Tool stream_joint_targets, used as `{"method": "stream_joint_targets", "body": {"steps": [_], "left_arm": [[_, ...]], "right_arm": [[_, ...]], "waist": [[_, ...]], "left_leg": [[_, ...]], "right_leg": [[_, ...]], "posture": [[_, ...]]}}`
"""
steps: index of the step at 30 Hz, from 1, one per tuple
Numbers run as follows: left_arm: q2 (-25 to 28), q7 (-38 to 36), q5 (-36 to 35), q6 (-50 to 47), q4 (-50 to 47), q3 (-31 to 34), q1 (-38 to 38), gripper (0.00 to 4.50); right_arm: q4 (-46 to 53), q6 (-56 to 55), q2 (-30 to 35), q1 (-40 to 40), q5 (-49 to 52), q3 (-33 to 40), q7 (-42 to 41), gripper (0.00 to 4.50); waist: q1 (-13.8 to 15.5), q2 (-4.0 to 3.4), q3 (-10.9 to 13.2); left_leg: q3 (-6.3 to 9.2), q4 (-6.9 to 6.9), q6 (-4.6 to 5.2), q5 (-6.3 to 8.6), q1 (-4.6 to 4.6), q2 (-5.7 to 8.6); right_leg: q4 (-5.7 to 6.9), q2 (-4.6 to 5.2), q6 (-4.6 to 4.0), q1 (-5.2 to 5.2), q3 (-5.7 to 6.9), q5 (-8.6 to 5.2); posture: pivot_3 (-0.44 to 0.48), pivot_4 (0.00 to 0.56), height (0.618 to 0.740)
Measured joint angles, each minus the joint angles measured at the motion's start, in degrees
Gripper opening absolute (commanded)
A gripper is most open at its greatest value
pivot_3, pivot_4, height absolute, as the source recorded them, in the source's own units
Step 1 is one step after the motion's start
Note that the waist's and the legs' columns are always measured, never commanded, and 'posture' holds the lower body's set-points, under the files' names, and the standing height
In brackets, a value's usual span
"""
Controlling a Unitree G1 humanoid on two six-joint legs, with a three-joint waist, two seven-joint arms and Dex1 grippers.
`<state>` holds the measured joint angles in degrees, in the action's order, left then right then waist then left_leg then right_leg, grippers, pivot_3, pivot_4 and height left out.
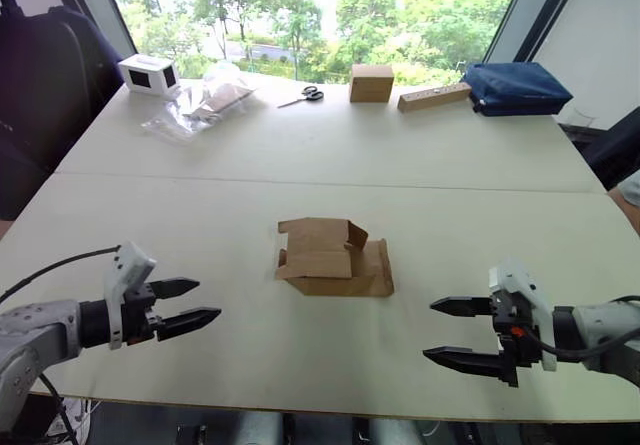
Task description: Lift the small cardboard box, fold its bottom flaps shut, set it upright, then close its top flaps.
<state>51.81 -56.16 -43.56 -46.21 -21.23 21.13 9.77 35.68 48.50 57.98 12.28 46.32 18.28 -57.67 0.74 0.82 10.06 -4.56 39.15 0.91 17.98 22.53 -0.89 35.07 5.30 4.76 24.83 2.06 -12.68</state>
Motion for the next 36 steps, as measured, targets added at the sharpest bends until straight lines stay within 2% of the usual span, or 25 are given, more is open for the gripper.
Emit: {"method": "stream_joint_targets", "body": {"steps": [22,28,33,36], "left_arm": [[0.03,-1.34,-0.02,-0.14,1.78,-0.08,-1.66,4.5],[0.78,-1.04,0.83,0.14,1.94,-0.68,-5.56,4.5],[1.49,-0.91,1.12,-0.91,2.7,-3.04,-9.25,4.5],[0.74,1.29,-2.03,-6.6,6.64,-3.97,-16.38,4.5]], "right_arm": [[-0.78,-0.54,0.32,-0.94,-2.4,-1.07,-0.24,4.48],[-1.11,1.52,1.82,-1.58,-2.37,-1.1,0.71,4.48],[-0.43,-1.15,-1.57,-1.4,-4.17,-0.94,4.27,4.48],[-0.56,-2.53,-2.19,-3.0,-4.81,-0.58,5.59,4.48]], "waist": [[-0.02,0.0,0.0],[0.04,0.0,0.0],[0.0,0.02,-0.01],[0.05,0.02,-0.02]], "left_leg": [[0.0,0.02,0.0,0.0,-0.02,-0.01],[0.02,0.02,0.0,-0.01,-0.02,-0.01],[0.01,0.03,-0.01,-0.01,-0.03,-0.02],[0.05,0.06,-0.01,-0.03,-0.06,-0.02]], "right_leg": [[0.02,-0.07,0.0,-0.03,0.0,0.0],[0.02,-0.08,0.0,-0.05,0.0,0.0],[0.04,-0.14,0.01,-0.06,-0.01,0.01],[0.08,-0.18,0.02,-0.11,-0.01,0.02]], "posture": [[0.0,0.15,0.74],[0.0,0.15,0.74],[0.0,0.15,0.74],[0.0,0.15,0.74]]}}
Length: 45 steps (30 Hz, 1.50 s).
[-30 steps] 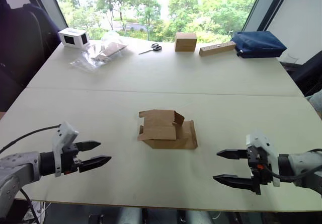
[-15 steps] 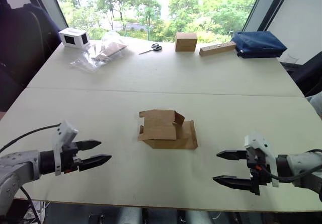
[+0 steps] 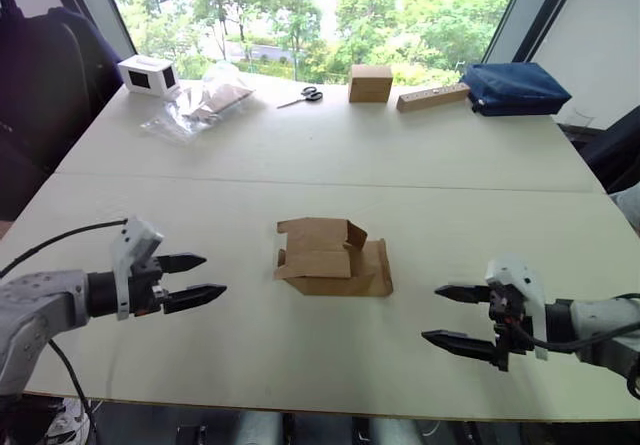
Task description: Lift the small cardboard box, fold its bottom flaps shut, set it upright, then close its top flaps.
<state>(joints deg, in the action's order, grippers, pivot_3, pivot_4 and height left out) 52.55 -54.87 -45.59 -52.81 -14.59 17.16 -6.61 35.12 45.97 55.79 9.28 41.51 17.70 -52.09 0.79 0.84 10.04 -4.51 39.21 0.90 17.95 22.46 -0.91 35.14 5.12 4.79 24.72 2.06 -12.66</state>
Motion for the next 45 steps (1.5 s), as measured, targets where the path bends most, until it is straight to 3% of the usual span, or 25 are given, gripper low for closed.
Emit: {"method": "stream_joint_targets", "body": {"steps": [3,6,9,13,19,33,36,38,45], "left_arm": [[-3.57,3.27,-14.15,-15.38,5.48,1.14,-12.74,4.5],[-5.54,6.15,-17.43,-20.95,7.72,0.65,-17.32,4.5],[-10.34,10.76,-17.87,-25.87,13.65,-1.21,-22.98,4.5],[-11.83,11.77,-14.02,-26.84,15.02,-8.64,-25.36,4.5],[-14.95,11.22,-11.48,-27.81,18.39,-13.83,-27.92,4.5],[-26.02,9.97,-7.46,-27.57,30.98,-15.66,-32.53,4.5],[-26.57,8.63,-6.81,-26.77,32.1,-15.86,-33.02,3.79],[-26.65,7.56,-6.28,-26.49,32.29,-15.86,-33.78,2.8],[-26.85,5.94,-4.75,-25.54,32.45,-15.89,-34.07,0.37]], "right_arm": [[2.47,2.05,2.33,-4.26,2.11,1.13,1.13,4.48],[6.33,3.21,4.33,-4.77,2.95,1.26,1.21,4.48],[9.92,3.74,4.46,-8.69,4.2,0.45,2.57,4.48],[12.81,4.33,4.49,-9.65,4.28,-0.71,5.53,4.48],[15.47,5.62,4.15,-9.92,4.96,-1.09,9.22,4.48],[18.07,7.45,4.07,-5.64,6.89,1.94,13.18,4.48],[17.99,7.23,4.08,-5.6,6.34,1.94,13.28,4.5],[17.93,6.99,4.08,-5.6,5.89,1.93,13.28,4.5],[17.48,6.11,4.05,-5.61,4.82,1.67,13.36,4.5]], "waist": [[0.01,0.06,0.03],[-0.29,0.1,-0.02],[-0.3,0.18,0.03],[-0.11,0.28,0.03],[0.0,0.32,0.03],[-0.1,0.35,0.02],[-0.07,0.35,0.02],[-0.06,0.35,0.02],[-0.06,0.35,0.02]], "left_leg": [[0.09,0.09,0.01,-0.01,0.0,0.01],[0.08,0.06,0.03,0.01,-0.1,0.01],[0.11,0.06,-0.01,-0.01,-0.09,0.02],[0.09,0.07,-0.06,-0.04,-0.08,0.03],[0.1,0.09,-0.06,-0.05,-0.08,0.05],[0.11,0.1,-0.04,-0.05,-0.07,0.06],[0.12,0.1,-0.04,-0.05,-0.07,0.05],[0.12,0.1,-0.04,-0.05,-0.07,0.06],[0.12,0.1,-0.04,-0.05,-0.07,0.05]], "right_leg": [[0.05,-0.03,0.23,-0.07,0.0,0.11],[0.1,-0.05,0.33,-0.13,-0.01,0.09],[0.12,-0.1,0.35,-0.12,0.0,0.09],[0.11,-0.08,0.31,-0.13,-0.04,0.07],[0.1,-0.06,0.11,-0.14,-0.05,-0.03],[0.1,-0.07,0.27,-0.14,-0.06,0.06],[0.1,-0.07,0.27,-0.14,-0.05,0.06],[0.1,-0.07,0.27,-0.15,-0.06,0.06],[0.1,-0.06,0.27,-0.15,-0.06,0.06]], "posture": [[0.0,0.15,0.74],[0.0,0.15,0.74],[0.0,0.15,0.74],[0.0,0.15,0.74],[0.0,0.15,0.74],[0.0,0.15,0.74],[0.0,0.15,0.74],[0.0,0.15,0.74],[0.0,0.15,0.74]]}}
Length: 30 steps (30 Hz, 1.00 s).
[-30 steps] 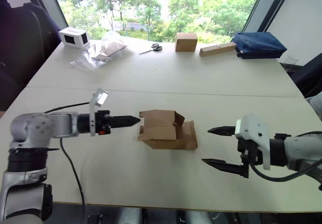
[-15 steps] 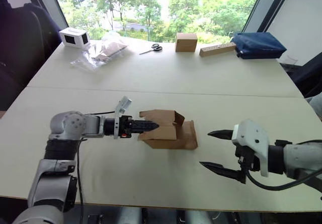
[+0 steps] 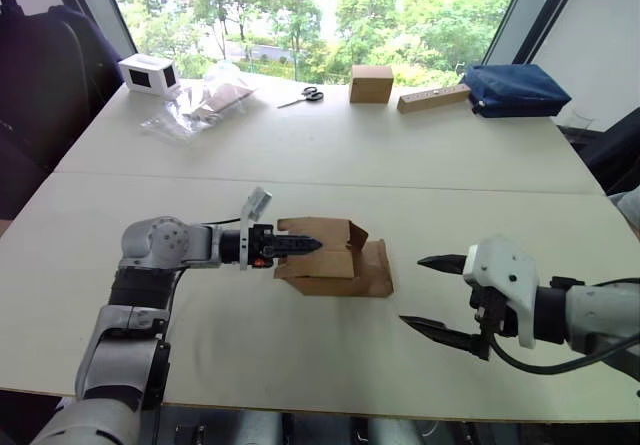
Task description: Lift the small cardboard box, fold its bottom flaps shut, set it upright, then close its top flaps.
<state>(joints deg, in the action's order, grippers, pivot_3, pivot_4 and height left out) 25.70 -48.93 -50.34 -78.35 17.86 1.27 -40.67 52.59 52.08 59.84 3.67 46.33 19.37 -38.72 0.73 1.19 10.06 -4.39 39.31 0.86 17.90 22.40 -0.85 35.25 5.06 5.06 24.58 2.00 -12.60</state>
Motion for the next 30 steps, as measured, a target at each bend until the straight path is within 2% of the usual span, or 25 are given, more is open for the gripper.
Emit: {"method": "stream_joint_targets", "body": {"steps": [1,9,13,16,17,21,26,28,30], "left_arm": [[-0.08,-0.34,0.07,0.08,0.0,0.0,-0.05,0.09],[-1.53,-1.1,0.4,0.29,-0.15,0.01,-0.06,0.09],[-0.87,-3.88,1.14,4.81,-1.63,0.07,-0.12,0.09],[1.08,-8.21,2.82,11.52,-3.76,-0.09,-2.56,0.09],[2.52,-10.73,4.47,15.34,-4.89,-0.67,-4.6,0.0],[4.05,-15.52,7.58,23.99,-5.67,-0.94,-10.74,0.0],[2.11,-17.04,12.01,32.24,-3.78,-2.37,-16.06,0.0],[1.69,-17.23,13.16,34.26,-3.08,-2.45,-18.45,0.0],[1.5,-17.82,13.51,35.13,-3.05,-2.44,-19.44,0.0]], "right_arm": [[-0.01,-0.06,0.0,0.01,-0.08,-0.03,0.0,4.5],[-0.46,-1.57,-1.08,1.08,-1.75,-1.12,0.14,4.5],[-4.74,-2.15,-10.28,-2.11,2.63,-0.18,4.7,4.5],[-11.33,-3.77,-19.91,-10.12,8.38,3.49,13.43,4.5],[-14.44,-4.62,-23.43,-13.52,11.62,5.5,17.57,3.93],[-20.42,-6.47,-28.67,-19.17,15.74,6.97,24.5,2.65],[-27.27,-10.59,-34.99,-32.64,12.01,4.01,34.46,0.79],[-27.88,-12.23,-37.37,-35.57,10.8,2.39,36.63,0.02],[-27.96,-12.45,-37.62,-36.08,10.67,0.73,36.67,0.02]], "waist": [[0.0,0.0,0.0],[0.01,0.01,-0.01],[-0.13,0.07,-0.01],[-0.13,0.06,0.0],[-0.08,0.08,0.01],[0.1,-0.02,-0.05],[-0.48,-0.06,-0.01],[-0.49,-0.07,-0.01],[-0.44,-0.08,-0.01]], "left_leg": [[0.0,0.0,0.0,0.0,0.0,0.0],[0.01,0.01,0.0,0.0,0.0,0.0],[-0.01,0.01,0.0,0.0,-0.01,-0.01],[0.0,0.03,-0.04,-0.02,0.0,-0.03],[0.0,0.03,-0.05,-0.03,0.02,-0.03],[-0.05,0.02,-0.02,-0.01,0.03,0.04],[-0.13,0.03,0.02,0.0,0.05,0.05],[-0.08,-0.01,0.02,0.0,0.04,0.04],[-0.05,-0.06,0.01,0.0,0.05,0.01]], "right_leg": [[0.0,0.0,0.0,0.0,0.0,0.0],[0.0,0.0,0.01,0.0,0.0,0.01],[0.02,-0.01,0.0,0.0,-0.02,0.01],[0.03,-0.02,-0.05,0.01,-0.01,0.03],[0.03,-0.03,-0.05,0.02,0.01,0.03],[0.02,0.03,-0.02,0.01,0.01,0.05],[0.03,-0.02,0.07,0.06,-0.07,0.1],[0.06,-0.13,0.09,0.08,-0.04,0.11],[0.06,-0.14,0.09,0.09,-0.02,0.1]], "posture": [[0.0,0.15,0.74],[0.0,0.15,0.74],[0.0,0.15,0.74],[0.0,0.15,0.74],[0.0,0.15,0.74],[0.0,0.15,0.74],[0.0,0.15,0.74],[0.0,0.15,0.74],[0.0,0.15,0.74]]}}
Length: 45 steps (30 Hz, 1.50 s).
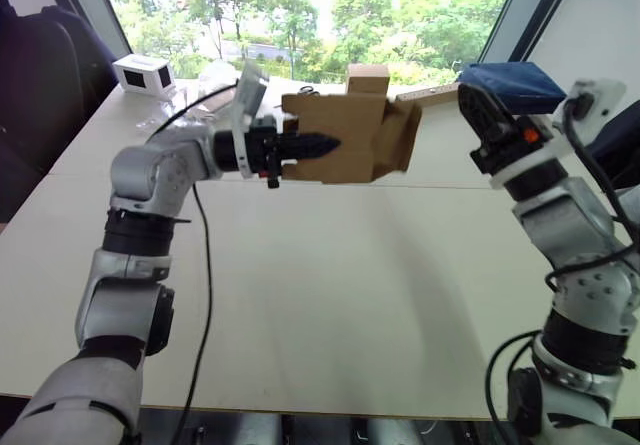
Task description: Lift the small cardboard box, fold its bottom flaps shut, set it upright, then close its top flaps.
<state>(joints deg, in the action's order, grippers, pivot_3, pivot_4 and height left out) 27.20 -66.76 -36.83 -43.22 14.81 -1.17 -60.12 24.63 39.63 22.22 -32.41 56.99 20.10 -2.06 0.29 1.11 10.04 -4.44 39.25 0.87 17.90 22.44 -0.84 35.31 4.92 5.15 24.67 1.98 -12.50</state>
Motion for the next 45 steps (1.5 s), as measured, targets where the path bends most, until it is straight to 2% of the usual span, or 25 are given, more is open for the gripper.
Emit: {"method": "stream_joint_targets", "body": {"steps": [5,23,33,45], "left_arm": [[-0.71,-1.08,0.61,1.45,0.41,-0.1,-0.62,0.0],[-1.54,-2.87,-0.4,-0.32,-1.86,0.02,-1.4,0.0],[-1.51,-3.64,-1.54,-2.26,-2.0,0.29,-1.39,0.0],[-1.54,-2.84,0.16,1.57,2.86,0.95,-1.42,0.0]], "right_arm": [[0.53,1.36,1.0,-0.22,0.18,-3.82,-2.49,0.02],[2.32,2.25,-0.32,0.33,1.89,-8.52,-5.04,0.02],[2.14,2.25,-0.81,0.35,2.34,-9.09,-6.67,0.02],[2.93,2.65,1.28,1.03,3.55,-7.85,-6.58,0.02]], "waist": [[-0.08,-0.01,0.01],[-0.17,-0.01,0.01],[-0.61,-0.01,0.01],[-0.95,-0.01,0.01]], "left_leg": [[-0.05,0.01,0.03,0.01,0.05,-0.01],[-0.03,0.03,0.03,0.01,0.04,-0.03],[-0.02,0.03,0.03,0.01,0.04,-0.03],[-0.02,0.03,0.03,0.01,0.04,-0.04]], "right_leg": [[-0.03,0.09,0.05,0.03,-0.02,0.03],[0.0,0.07,0.06,0.02,-0.02,0.04],[0.0,0.08,0.06,0.02,-0.02,0.04],[0.01,0.08,0.06,0.03,-0.02,0.04]], "posture": [[0.0,0.15,0.74],[0.0,0.15,0.74],[0.0,0.15,0.74],[0.0,0.15,0.74]]}}
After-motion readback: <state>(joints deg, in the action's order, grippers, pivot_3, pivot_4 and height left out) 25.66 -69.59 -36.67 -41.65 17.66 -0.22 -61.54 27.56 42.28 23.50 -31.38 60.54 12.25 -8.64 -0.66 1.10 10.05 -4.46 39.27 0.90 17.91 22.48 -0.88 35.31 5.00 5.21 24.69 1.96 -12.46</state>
